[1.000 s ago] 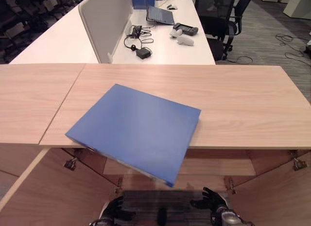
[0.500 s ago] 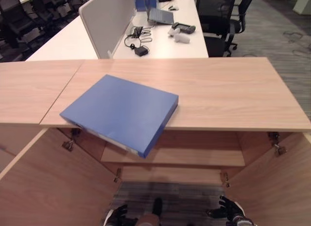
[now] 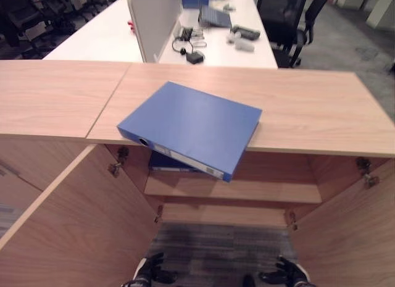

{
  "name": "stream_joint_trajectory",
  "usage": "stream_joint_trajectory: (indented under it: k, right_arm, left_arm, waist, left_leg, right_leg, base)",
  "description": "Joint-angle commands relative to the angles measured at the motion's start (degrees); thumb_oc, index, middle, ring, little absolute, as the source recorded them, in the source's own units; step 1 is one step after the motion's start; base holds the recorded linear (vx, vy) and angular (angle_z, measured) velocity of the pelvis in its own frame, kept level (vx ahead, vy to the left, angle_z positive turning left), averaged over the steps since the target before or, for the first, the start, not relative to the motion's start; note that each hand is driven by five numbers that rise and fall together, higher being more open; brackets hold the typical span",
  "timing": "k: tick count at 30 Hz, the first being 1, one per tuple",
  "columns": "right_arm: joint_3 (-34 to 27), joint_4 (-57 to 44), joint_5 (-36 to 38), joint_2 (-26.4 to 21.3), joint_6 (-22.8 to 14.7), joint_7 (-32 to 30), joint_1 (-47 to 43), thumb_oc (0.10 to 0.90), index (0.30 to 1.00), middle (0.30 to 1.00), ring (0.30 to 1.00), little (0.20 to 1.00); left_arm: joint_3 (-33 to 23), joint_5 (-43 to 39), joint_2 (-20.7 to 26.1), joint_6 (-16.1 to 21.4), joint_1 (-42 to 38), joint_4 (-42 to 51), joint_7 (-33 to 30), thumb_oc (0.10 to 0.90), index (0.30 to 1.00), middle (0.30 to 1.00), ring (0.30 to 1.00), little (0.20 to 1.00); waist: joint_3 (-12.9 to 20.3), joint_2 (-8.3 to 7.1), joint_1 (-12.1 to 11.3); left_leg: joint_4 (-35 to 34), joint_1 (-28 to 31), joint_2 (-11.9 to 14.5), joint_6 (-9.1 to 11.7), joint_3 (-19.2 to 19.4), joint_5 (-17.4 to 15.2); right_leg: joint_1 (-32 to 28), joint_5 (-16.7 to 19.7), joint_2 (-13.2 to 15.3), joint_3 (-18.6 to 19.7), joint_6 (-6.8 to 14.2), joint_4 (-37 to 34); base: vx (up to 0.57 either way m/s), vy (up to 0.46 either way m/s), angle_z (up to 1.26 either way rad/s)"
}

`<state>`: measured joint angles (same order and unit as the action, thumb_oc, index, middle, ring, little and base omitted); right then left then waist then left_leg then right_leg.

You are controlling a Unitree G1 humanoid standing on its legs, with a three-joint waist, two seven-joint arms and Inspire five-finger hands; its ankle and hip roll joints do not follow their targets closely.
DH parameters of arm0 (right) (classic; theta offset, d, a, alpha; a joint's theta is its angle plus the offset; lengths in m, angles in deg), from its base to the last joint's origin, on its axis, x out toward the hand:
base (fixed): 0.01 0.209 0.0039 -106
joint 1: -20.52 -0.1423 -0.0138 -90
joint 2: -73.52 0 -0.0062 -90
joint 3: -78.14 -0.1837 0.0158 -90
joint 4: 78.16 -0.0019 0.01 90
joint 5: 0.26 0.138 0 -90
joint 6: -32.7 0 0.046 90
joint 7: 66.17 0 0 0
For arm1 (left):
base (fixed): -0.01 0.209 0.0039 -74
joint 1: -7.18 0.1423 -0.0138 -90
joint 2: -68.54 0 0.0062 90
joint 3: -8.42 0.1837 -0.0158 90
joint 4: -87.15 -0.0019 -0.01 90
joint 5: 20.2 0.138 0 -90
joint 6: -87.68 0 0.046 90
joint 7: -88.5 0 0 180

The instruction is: Put the empty folder in the office cabinet

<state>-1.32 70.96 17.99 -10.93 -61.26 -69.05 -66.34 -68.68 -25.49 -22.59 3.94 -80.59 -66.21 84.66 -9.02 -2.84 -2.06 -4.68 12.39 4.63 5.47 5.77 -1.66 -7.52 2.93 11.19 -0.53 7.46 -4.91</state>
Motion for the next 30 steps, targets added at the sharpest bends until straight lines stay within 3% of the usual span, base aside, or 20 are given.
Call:
stream_joint_trajectory:
  k: [1,9,14,16,17,19,22,27,30]
  right_arm:
    - [-0.5,-1.6,1.0,-5.8,-2.4,-0.3,-3.6,0.800,0.900,0.900,0.900,0.900]
    - [-0.8,-0.1,1.3,-4.1,-2.0,-0.4,-3.3,0.800,0.900,0.900,0.900,0.900]
    - [-0.5,-0.1,0.9,-3.5,-2.2,-0.9,-2.6,0.800,0.900,0.900,0.900,0.900]
    - [-0.6,-0.5,0.7,-3.2,-2.6,-1.6,-2.4,0.800,0.900,0.900,0.900,0.900]
    - [-0.3,-3.5,0.0,-2.3,-6.1,-5.2,-1.4,0.800,0.900,0.900,0.900,0.900]
    - [0.1,-4.3,-0.8,-2.2,-6.8,-6.1,-0.9,0.800,0.900,0.900,0.900,0.900]
    - [0.8,-3.8,-2.1,-1.5,-6.0,-6.6,-0.5,0.800,0.900,0.900,0.900,0.900]
    - [1.7,-3.8,-2.6,-1.1,-5.0,-6.9,0.0,0.800,0.900,0.900,0.900,0.900]
    - [2.3,-3.1,-2.5,-1.0,-4.9,-6.1,-0.2,0.800,0.900,0.900,0.900,0.900]
  left_arm:
    - [0.9,2.0,-0.4,1.8,-1.9,1.3,-0.1,0.800,0.900,0.900,0.900,0.900]
    - [0.6,2.5,0.3,2.2,-2.5,1.2,-0.9,0.800,0.900,0.900,0.900,0.900]
    - [1.2,5.0,1.9,3.2,-2.8,7.8,-3.6,0.800,0.900,0.900,0.900,0.900]
    - [1.6,8.2,3.4,3.5,-2.8,12.9,-6.1,0.800,0.900,0.900,0.900,0.900]
    - [1.4,22.3,8.4,5.5,0.4,30.1,-17.3,0.800,0.900,0.900,0.900,0.900]
    - [-0.5,26.3,9.7,5.9,2.8,36.8,-21.5,0.800,0.900,0.900,0.900,0.900]
    - [-5.9,26.5,8.7,7.3,6.5,47.7,-24.9,0.800,0.900,0.900,0.900,0.900]
    - [-11.1,26.1,8.1,7.7,7.3,57.7,-28.4,0.800,0.900,0.900,0.900,0.900]
    - [-14.1,33.3,13.9,7.5,4.1,64.5,-31.6,0.800,0.900,0.900,0.900,0.900]
  waist:
    - [0.7,3.42,-0.8]
    - [2.8,3.11,-1.2]
    - [3.0,2.55,-1.8]
    - [2.8,2.16,-2.4]
    - [2.3,0.73,-4.4]
    - [2.4,0.28,-5.2]
    - [2.6,-0.33,-6.8]
    - [3.1,-0.64,-7.2]
    - [3.4,-0.35,-7.1]
  left_leg:
    - [5.0,-4.3,2.9,1.0,-1.7,0.3]
    - [-0.1,-3.3,0.5,-0.6,-1.8,1.3]
    - [-0.3,-3.5,-0.2,-1.0,-2.7,1.1]
    - [-0.3,-3.7,-0.5,-1.2,-3.2,1.0]
    - [-0.3,-4.3,-0.8,-1.3,-3.9,0.9]
    - [-0.3,-4.5,-0.8,-1.3,-4.0,0.8]
    - [-0.3,-4.5,-0.9,-1.3,-3.6,0.5]
    - [-0.3,-4.3,-0.8,-1.1,-3.8,0.5]
    - [-0.3,-4.0,-0.6,-0.7,-4.1,0.6]
  right_leg:
    - [-2.3,-8.9,-4.9,-0.2,-0.9,5.8]
    - [-1.1,-7.3,-3.9,-0.4,0.5,5.0]
    - [-1.4,-6.5,-3.3,-0.8,1.0,3.5]
    - [-1.5,-6.1,-3.1,-1.0,1.2,2.9]
    - [-1.5,-5.6,-2.7,-1.5,2.0,2.3]
    - [-1.4,-5.2,-2.5,-1.8,2.2,2.0]
    - [-1.5,-4.3,-2.4,-2.2,2.3,0.7]
    - [-2.1,-4.4,-2.6,-2.6,2.0,0.0]
    - [-2.6,-4.6,-2.8,-2.9,2.0,-0.1]
  base:
    - [0.00,0.113,-0.02]
    - [-0.01,0.092,0.02]
    - [-0.02,0.047,0.07]
    - [-0.07,-0.005,0.17]
    - [-0.10,-0.038,0.13]
    - [-0.06,-0.034,0.18]
    - [-0.01,-0.018,0.02]
    - [0.00,-0.004,-0.01]
    - [0.01,-0.027,0.04]
